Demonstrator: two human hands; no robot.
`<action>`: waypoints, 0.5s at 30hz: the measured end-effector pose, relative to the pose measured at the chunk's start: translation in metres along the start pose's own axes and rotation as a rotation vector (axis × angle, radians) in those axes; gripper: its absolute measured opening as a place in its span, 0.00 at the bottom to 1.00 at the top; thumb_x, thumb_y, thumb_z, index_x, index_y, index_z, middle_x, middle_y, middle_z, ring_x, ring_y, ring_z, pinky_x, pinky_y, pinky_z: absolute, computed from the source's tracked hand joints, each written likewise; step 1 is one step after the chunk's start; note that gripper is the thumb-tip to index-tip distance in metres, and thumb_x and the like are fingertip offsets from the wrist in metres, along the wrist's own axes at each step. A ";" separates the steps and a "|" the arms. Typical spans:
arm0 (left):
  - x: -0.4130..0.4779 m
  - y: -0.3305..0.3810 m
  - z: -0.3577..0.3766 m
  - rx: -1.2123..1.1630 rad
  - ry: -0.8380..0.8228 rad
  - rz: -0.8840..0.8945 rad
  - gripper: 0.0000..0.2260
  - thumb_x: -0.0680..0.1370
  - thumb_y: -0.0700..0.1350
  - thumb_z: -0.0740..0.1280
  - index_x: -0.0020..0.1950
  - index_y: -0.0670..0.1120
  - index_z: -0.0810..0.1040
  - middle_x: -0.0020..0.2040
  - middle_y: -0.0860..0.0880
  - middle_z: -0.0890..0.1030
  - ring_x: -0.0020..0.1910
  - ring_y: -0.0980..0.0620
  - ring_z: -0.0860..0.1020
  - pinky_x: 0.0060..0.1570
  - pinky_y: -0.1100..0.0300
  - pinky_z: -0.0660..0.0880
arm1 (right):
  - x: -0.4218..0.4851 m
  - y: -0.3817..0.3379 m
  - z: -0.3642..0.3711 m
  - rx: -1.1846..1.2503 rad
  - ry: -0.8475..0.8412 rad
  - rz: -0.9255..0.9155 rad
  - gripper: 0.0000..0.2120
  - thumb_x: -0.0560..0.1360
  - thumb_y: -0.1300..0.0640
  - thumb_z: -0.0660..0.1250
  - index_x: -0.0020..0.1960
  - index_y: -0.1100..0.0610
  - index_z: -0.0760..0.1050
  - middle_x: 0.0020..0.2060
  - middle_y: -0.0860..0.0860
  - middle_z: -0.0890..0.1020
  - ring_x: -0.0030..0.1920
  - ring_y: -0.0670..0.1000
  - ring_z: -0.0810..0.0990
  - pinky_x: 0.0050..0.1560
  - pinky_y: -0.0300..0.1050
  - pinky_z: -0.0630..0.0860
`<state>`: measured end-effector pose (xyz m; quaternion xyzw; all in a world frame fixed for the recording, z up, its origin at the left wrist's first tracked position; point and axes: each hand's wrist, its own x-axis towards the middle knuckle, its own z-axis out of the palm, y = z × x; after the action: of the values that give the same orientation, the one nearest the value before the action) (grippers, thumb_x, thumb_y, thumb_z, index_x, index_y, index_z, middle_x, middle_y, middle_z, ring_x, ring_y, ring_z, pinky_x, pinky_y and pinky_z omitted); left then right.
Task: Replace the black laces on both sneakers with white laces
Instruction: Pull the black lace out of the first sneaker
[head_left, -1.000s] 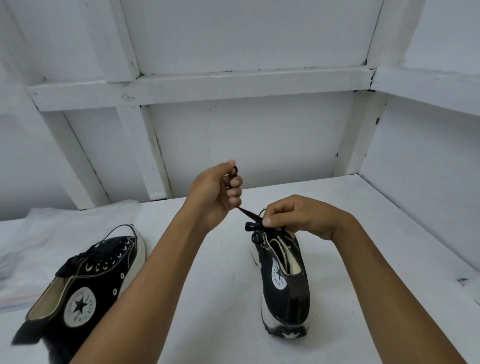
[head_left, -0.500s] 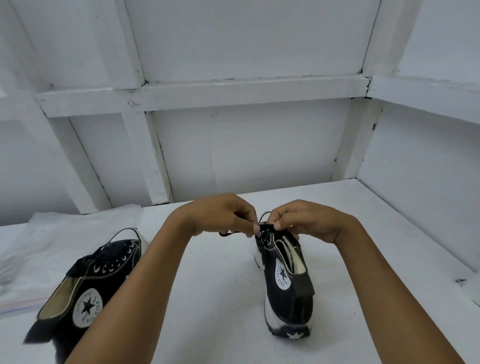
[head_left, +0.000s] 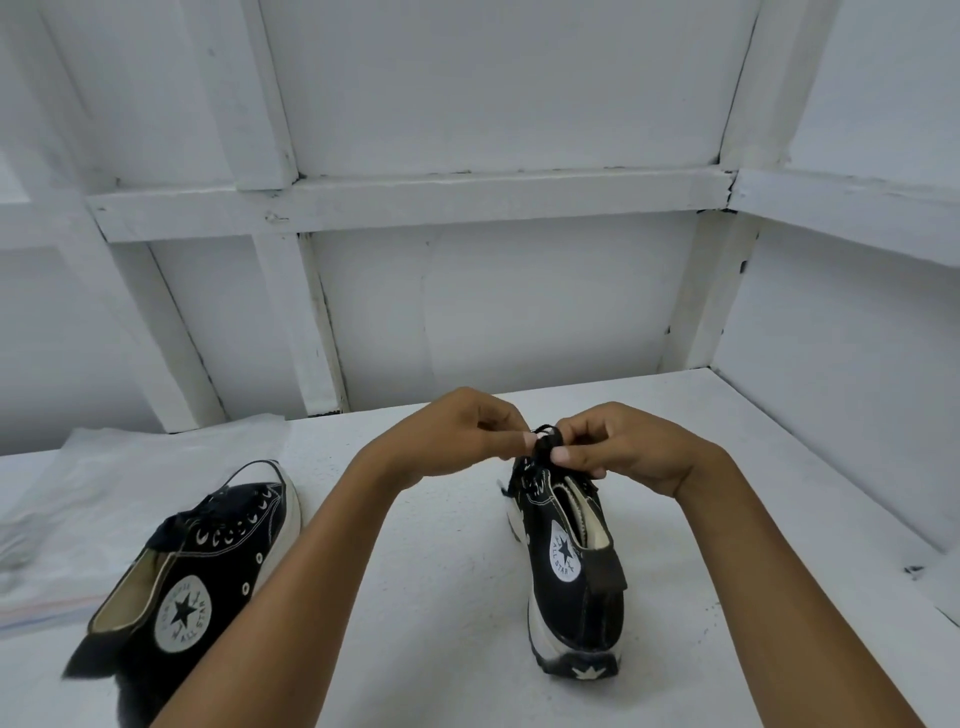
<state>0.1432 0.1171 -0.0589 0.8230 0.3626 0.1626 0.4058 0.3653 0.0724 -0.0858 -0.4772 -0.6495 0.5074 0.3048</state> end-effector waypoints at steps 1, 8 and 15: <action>-0.001 0.000 0.002 -0.006 -0.004 -0.005 0.08 0.78 0.51 0.70 0.46 0.48 0.85 0.41 0.50 0.83 0.42 0.60 0.78 0.47 0.57 0.76 | 0.000 0.001 0.000 0.014 -0.003 0.001 0.22 0.65 0.48 0.75 0.48 0.65 0.80 0.37 0.53 0.78 0.36 0.47 0.70 0.36 0.37 0.66; -0.008 -0.003 0.004 -0.069 -0.066 -0.028 0.05 0.78 0.43 0.69 0.48 0.48 0.85 0.42 0.54 0.84 0.43 0.61 0.78 0.51 0.59 0.75 | -0.006 -0.005 -0.002 0.138 0.009 0.023 0.11 0.69 0.56 0.74 0.43 0.63 0.78 0.42 0.59 0.76 0.39 0.52 0.70 0.34 0.37 0.68; -0.006 0.000 0.013 -0.196 -0.017 -0.017 0.05 0.78 0.45 0.70 0.45 0.45 0.84 0.40 0.52 0.83 0.43 0.58 0.79 0.51 0.57 0.74 | -0.009 -0.012 0.002 0.090 0.037 0.088 0.05 0.71 0.56 0.71 0.42 0.58 0.78 0.37 0.55 0.74 0.36 0.48 0.71 0.35 0.37 0.69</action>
<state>0.1463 0.1055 -0.0669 0.7777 0.3484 0.1872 0.4887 0.3627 0.0633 -0.0738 -0.5005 -0.5986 0.5402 0.3152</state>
